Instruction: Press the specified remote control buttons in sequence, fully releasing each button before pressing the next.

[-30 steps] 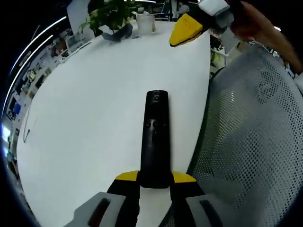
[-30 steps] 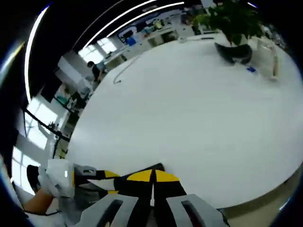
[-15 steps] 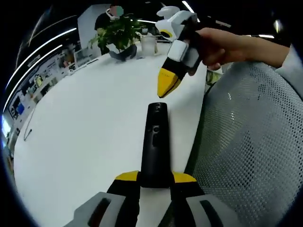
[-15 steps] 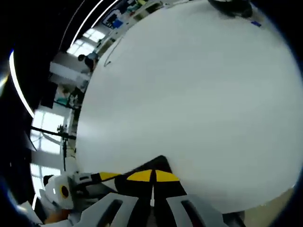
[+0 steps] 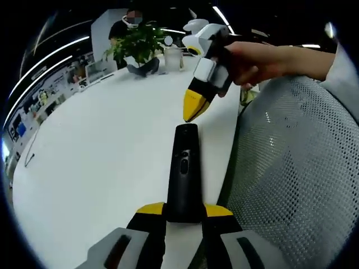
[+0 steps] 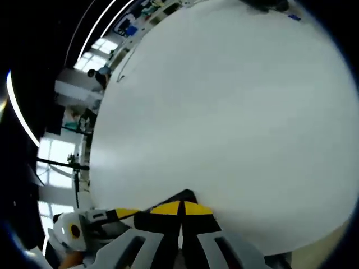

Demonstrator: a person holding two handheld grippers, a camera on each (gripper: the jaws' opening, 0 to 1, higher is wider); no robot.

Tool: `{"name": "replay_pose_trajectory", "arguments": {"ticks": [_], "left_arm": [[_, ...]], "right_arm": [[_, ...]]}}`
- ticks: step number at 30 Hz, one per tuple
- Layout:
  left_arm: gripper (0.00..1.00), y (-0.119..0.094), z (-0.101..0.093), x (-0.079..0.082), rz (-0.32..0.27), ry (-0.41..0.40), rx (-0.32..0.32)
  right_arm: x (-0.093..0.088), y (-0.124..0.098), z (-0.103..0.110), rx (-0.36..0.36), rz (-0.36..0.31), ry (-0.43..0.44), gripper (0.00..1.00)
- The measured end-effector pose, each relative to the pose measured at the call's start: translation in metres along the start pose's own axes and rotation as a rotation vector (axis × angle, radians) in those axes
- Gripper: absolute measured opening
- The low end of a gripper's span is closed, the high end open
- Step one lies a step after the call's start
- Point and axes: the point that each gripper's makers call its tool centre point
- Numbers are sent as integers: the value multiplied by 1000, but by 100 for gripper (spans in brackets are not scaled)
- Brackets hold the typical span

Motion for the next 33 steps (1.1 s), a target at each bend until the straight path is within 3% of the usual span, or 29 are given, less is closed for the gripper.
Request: {"name": "replay_pose_trajectory", "arguments": {"ticks": [3,5,10,15,23,25,28,33], "left_arm": [[23,0,-2,1,-7,13,-11],[23,0,-2,1,-8,15,-11],[23,0,-4,2,-10,22,-14],[24,1,-3,3,-8,16,-12],[24,3,-3,5,-12,3,-10],[24,3,-3,5,-13,4,-10],[24,3,-3,5,-15,3,-11],[24,4,-3,6,-19,2,-11]], "right_arm": [[-2,2,0,15,9,17,0],[-10,3,-5,-3,55,46,0],[-12,4,-8,-52,73,-8,0],[-10,3,-7,-40,58,2,0],[-11,3,-8,-54,73,-42,0],[-11,4,-8,-81,89,-146,0],[-11,5,-6,-98,92,-207,0],[-10,4,-9,-79,82,-158,0]]}}
Point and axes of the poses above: the point that each gripper's makers call its tool centre point, and the gripper's own axes: y roughly forward along the fingers, z roughly to its left, x roughly out of its top, and after that the axes turned 10 degrees about x, right-handed
